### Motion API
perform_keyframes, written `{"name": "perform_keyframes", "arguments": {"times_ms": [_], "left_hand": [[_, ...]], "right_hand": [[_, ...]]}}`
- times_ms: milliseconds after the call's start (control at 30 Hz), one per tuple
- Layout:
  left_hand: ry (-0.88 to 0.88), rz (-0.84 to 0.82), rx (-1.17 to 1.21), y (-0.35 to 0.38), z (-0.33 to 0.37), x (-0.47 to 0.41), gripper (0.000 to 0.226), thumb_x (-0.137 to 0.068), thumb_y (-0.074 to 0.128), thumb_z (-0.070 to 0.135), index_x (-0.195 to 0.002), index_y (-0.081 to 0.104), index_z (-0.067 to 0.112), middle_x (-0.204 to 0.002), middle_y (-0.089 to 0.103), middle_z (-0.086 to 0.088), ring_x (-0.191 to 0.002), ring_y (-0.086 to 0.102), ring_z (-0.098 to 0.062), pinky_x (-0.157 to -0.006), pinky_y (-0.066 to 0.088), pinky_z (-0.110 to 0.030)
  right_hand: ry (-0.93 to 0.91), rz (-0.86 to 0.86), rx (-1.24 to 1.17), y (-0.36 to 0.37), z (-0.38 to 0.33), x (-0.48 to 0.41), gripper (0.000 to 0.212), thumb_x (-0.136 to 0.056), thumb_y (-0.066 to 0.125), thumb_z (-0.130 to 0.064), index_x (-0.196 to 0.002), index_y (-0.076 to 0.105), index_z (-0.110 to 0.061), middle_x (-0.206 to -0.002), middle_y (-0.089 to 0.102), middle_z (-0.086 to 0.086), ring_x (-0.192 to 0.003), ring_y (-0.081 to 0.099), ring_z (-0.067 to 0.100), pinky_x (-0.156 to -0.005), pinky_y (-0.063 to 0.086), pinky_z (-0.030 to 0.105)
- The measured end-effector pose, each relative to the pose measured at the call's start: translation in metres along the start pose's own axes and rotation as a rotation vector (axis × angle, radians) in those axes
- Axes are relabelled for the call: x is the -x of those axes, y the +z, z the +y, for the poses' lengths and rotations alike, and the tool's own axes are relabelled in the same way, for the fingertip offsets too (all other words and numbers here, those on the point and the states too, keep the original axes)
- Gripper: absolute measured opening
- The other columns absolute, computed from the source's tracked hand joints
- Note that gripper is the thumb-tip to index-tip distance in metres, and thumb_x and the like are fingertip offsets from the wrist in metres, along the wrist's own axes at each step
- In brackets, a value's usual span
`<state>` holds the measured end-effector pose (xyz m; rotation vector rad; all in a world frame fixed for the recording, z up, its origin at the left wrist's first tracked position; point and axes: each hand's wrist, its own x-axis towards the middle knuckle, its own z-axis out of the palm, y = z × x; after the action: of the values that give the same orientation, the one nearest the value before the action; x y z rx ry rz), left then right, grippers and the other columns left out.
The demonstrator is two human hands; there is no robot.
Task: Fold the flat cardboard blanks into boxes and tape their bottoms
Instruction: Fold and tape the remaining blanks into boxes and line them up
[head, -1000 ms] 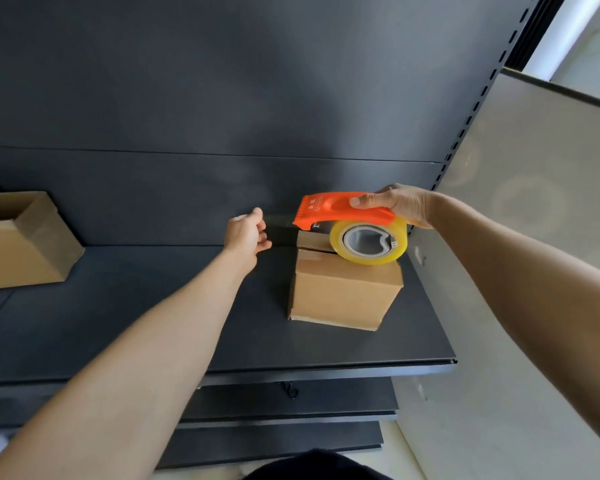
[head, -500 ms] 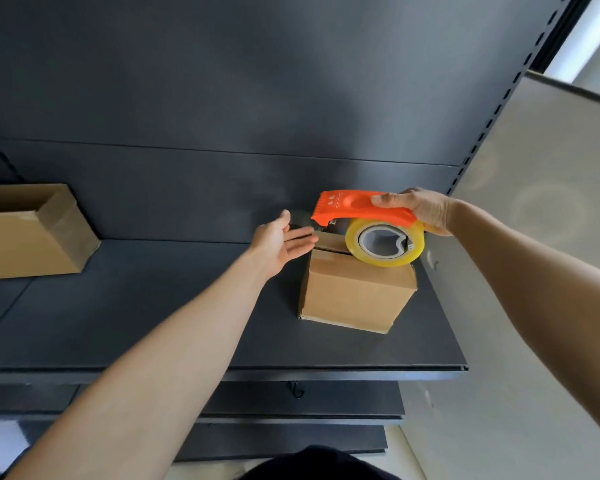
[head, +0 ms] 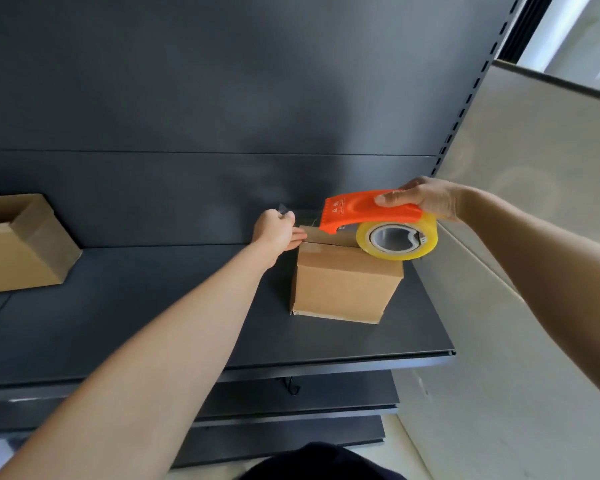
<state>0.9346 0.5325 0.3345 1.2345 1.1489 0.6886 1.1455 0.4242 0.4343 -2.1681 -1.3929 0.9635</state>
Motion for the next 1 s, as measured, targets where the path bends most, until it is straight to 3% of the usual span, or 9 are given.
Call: {"name": "perform_keyframes", "arguments": {"times_ms": [200, 333, 467, 533, 667, 1000], "left_hand": [[0.033, 0.036, -0.026, 0.0, -0.004, 0.003, 0.017, -0.101, 0.039, 0.015, -0.107, 0.049, 0.002, -0.101, 0.066, -0.016, -0.086, 0.069, -0.022, -0.08, 0.057, -0.032], [0.138, 0.134, -0.149, -0.005, -0.009, 0.001, 0.018, -0.099, 0.045, 0.018, -0.092, 0.056, 0.006, -0.098, 0.066, -0.007, -0.083, 0.064, -0.015, -0.069, 0.053, -0.022], [0.053, 0.147, -0.038, -0.01, -0.017, -0.001, 0.022, -0.097, 0.05, 0.017, -0.077, 0.054, 0.008, -0.099, 0.066, -0.01, -0.075, 0.064, -0.016, -0.073, 0.056, -0.028], [-0.002, 0.121, 0.039, -0.011, -0.024, 0.002, 0.021, -0.097, 0.051, 0.015, -0.077, 0.052, 0.008, -0.1, 0.065, -0.01, -0.077, 0.067, -0.021, -0.075, 0.058, -0.031], [-0.053, 0.103, 0.129, -0.01, -0.033, 0.004, 0.021, -0.097, 0.05, 0.014, -0.077, 0.051, 0.008, -0.102, 0.063, -0.012, -0.084, 0.07, -0.03, -0.073, 0.058, -0.033], [-0.198, 0.092, 0.343, -0.013, -0.038, 0.004, 0.013, -0.096, 0.052, 0.006, -0.084, 0.049, 0.002, -0.094, 0.061, -0.016, -0.076, 0.069, -0.029, -0.06, 0.057, -0.031]], "right_hand": [[0.04, 0.035, 0.106, 0.006, 0.0, -0.004, 0.05, -0.074, 0.067, -0.059, -0.097, 0.069, -0.014, -0.1, 0.07, 0.007, -0.093, 0.065, 0.025, -0.098, 0.047, 0.041], [0.037, 0.038, 0.117, 0.009, -0.003, -0.004, 0.043, -0.078, 0.064, -0.057, -0.09, 0.067, -0.016, -0.095, 0.069, 0.005, -0.086, 0.063, 0.022, -0.091, 0.047, 0.035], [0.041, 0.023, 0.179, 0.013, -0.011, -0.007, 0.043, -0.077, 0.064, -0.06, -0.088, 0.064, -0.018, -0.088, 0.065, 0.001, -0.079, 0.06, 0.019, -0.084, 0.043, 0.032], [0.043, 0.018, 0.197, 0.015, -0.013, -0.008, 0.04, -0.077, 0.064, -0.059, -0.083, 0.063, -0.02, -0.086, 0.065, 0.0, -0.076, 0.06, 0.017, -0.083, 0.044, 0.032], [0.047, 0.017, 0.22, 0.017, -0.016, -0.009, 0.047, -0.077, 0.064, -0.059, -0.096, 0.065, -0.016, -0.097, 0.067, 0.004, -0.089, 0.063, 0.024, -0.092, 0.048, 0.036], [0.079, 0.026, 0.291, 0.025, -0.027, -0.016, 0.058, -0.071, 0.065, -0.067, -0.099, 0.067, -0.017, -0.101, 0.069, 0.005, -0.092, 0.063, 0.024, -0.09, 0.047, 0.037]]}}
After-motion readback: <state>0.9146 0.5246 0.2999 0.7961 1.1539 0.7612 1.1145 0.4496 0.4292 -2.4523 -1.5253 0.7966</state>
